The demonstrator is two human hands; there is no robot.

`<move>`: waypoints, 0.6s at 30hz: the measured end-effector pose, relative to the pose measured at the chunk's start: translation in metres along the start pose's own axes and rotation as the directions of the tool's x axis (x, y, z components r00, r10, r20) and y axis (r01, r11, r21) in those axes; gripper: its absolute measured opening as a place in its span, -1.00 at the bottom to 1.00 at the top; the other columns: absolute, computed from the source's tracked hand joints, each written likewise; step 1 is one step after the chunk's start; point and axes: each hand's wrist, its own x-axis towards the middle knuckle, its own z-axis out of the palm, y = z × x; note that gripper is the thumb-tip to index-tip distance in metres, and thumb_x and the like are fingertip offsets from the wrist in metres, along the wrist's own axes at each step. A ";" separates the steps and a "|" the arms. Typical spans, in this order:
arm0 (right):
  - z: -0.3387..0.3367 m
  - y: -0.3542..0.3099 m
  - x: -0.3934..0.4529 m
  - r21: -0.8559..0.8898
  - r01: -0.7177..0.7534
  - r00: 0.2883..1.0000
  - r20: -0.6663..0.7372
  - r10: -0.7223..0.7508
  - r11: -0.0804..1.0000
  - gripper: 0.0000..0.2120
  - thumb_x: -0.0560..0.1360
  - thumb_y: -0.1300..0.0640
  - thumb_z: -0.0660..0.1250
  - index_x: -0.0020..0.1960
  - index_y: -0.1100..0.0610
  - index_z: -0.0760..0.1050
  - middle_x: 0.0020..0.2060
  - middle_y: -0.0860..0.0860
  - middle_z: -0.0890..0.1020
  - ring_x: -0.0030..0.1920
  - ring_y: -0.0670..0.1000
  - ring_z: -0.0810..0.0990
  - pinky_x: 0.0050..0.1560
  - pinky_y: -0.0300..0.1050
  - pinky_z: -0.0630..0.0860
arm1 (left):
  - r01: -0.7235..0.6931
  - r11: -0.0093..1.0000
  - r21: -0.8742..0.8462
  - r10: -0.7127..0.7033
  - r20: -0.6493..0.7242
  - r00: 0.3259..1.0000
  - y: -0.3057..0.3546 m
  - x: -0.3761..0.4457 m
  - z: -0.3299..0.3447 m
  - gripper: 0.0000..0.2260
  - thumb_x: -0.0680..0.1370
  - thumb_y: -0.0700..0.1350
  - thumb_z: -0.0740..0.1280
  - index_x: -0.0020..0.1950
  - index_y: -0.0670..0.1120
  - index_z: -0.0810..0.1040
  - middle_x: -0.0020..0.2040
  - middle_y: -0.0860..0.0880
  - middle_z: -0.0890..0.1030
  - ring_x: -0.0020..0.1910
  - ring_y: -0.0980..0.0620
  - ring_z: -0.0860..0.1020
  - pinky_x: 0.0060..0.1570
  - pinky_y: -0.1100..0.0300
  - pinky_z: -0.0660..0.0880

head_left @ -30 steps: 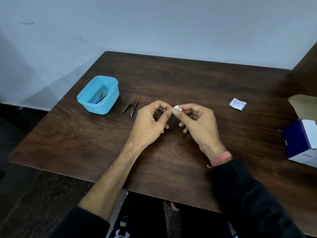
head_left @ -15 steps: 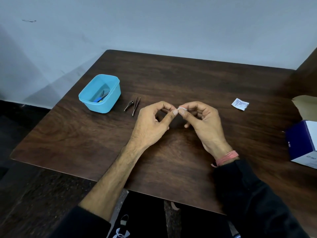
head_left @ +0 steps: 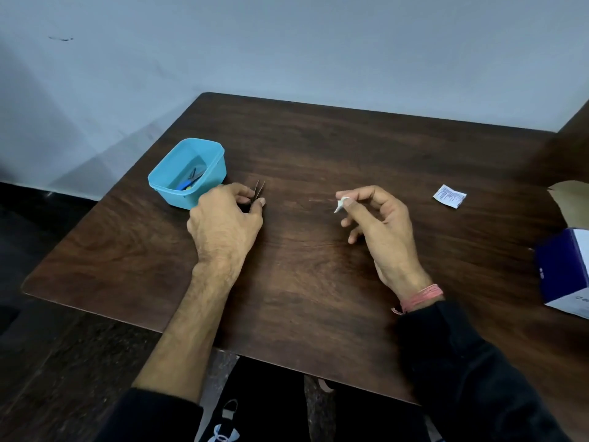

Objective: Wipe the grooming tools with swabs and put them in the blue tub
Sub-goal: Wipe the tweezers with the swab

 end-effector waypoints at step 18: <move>-0.007 -0.002 0.007 0.036 -0.050 0.998 -0.028 0.051 0.998 -0.92 0.67 0.18 0.50 -0.01 0.09 0.66 -0.16 0.04 0.73 -0.47 -0.07 0.38 -0.54 -0.20 0.26 | -0.227 0.963 -0.149 0.254 0.197 0.947 0.037 -0.022 0.029 -0.85 0.72 0.05 0.42 0.25 0.14 0.75 0.17 0.08 0.69 0.12 -0.02 0.68 0.23 -0.01 0.62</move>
